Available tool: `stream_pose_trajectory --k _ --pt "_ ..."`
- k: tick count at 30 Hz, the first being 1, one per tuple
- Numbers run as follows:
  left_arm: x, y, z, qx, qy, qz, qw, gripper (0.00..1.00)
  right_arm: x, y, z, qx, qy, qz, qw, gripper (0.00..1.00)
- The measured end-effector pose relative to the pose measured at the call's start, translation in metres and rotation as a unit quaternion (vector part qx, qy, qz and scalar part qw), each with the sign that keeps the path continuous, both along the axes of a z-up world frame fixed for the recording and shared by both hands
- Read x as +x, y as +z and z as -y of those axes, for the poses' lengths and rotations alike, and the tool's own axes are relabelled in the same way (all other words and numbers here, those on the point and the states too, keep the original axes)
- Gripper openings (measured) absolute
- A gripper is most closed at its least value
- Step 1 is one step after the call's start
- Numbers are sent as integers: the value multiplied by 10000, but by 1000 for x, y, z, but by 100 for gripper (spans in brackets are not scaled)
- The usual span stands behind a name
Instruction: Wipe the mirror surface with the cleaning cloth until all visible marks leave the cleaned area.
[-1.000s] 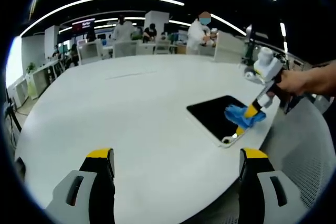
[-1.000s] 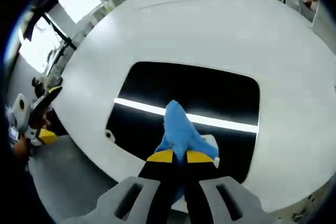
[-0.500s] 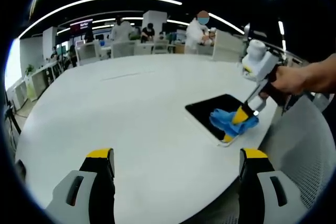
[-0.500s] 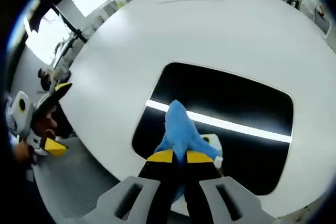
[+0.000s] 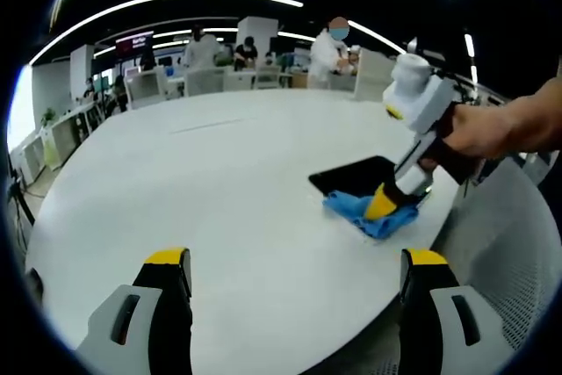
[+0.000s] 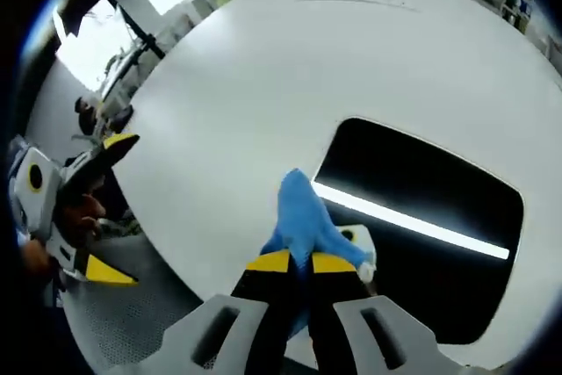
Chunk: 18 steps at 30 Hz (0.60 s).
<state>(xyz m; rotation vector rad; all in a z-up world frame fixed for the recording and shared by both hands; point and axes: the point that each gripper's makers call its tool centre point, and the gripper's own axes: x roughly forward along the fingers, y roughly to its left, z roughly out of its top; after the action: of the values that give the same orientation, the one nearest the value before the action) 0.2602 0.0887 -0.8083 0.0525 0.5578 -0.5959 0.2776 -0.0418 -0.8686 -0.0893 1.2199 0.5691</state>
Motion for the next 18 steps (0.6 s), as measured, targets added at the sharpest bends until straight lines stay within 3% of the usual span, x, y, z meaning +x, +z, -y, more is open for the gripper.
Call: stream_pose_trajectory --k 13,18 --pt "1 -1 -3 -18 99 -27 9999 99 2 -1 3 162 130 -61 9998 1" --pt "1 -1 -4 -35 114 -30 9999 99 14 0 3 169 242 -48 9996 1"
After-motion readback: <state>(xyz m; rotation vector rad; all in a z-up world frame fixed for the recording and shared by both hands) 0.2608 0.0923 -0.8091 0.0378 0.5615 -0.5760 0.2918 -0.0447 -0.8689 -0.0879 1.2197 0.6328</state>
